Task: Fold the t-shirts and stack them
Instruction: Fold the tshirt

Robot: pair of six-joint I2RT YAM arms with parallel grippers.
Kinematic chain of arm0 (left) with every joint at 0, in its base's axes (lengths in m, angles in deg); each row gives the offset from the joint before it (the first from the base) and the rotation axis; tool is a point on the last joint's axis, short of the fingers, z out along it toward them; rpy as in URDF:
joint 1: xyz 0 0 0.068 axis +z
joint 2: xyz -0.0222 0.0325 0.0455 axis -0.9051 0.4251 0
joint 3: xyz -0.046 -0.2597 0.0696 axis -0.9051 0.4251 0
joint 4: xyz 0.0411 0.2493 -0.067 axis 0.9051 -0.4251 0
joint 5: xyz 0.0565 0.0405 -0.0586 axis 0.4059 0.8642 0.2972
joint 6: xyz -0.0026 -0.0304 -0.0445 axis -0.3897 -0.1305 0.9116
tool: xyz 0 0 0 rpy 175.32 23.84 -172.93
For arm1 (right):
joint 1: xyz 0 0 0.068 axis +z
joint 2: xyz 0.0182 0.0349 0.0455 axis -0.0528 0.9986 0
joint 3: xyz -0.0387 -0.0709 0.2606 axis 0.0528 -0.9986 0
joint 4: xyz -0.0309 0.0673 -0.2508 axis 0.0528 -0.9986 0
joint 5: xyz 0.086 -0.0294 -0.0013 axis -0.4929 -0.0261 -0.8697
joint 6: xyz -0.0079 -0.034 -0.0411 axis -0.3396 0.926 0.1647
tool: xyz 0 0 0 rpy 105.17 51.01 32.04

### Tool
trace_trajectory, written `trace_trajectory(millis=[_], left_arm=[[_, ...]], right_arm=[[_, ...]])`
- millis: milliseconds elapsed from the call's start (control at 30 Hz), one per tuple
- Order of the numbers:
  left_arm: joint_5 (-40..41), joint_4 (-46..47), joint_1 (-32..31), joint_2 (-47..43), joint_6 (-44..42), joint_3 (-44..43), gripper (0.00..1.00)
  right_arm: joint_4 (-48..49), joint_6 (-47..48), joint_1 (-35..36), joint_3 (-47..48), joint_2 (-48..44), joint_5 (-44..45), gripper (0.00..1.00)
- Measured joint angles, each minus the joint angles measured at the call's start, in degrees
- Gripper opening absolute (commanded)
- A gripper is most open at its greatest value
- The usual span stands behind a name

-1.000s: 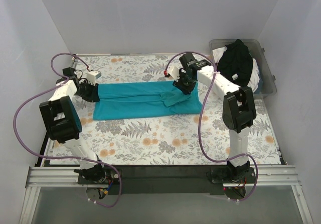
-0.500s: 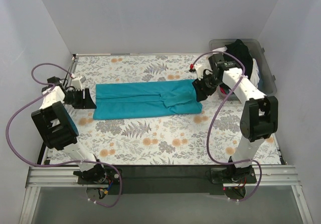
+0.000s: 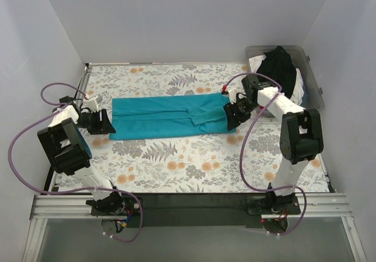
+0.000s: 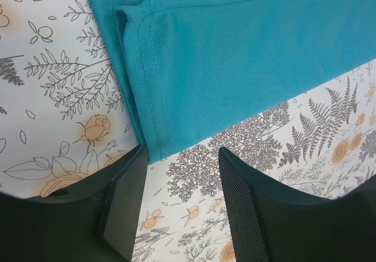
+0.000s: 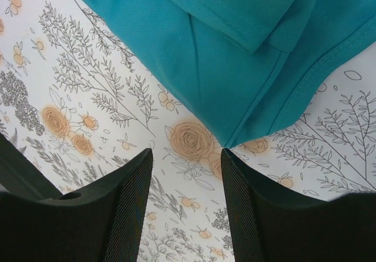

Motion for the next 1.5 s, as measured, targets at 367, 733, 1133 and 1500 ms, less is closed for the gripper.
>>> trace_trajectory(millis=[367,733,1133,1500], left_arm=[[0.44,1.55,0.0,2.78,0.98,0.24,0.49],[0.48,2.12,0.0,4.74,1.7,1.29,0.0],[7.65,-1.33,0.0,5.22,-2.6,-3.02,0.0],[8.85,-2.97,0.0,5.25,-3.74,-3.67,0.0]], right_arm=[[2.67,-0.59,-0.04,0.0,5.29,0.2,0.52],[2.91,-0.39,-0.22,-0.02,6.05,1.81,0.01],[1.51,3.02,-0.44,0.26,5.92,8.2,0.01],[-0.5,2.43,-0.42,0.22,5.18,1.84,0.66]])
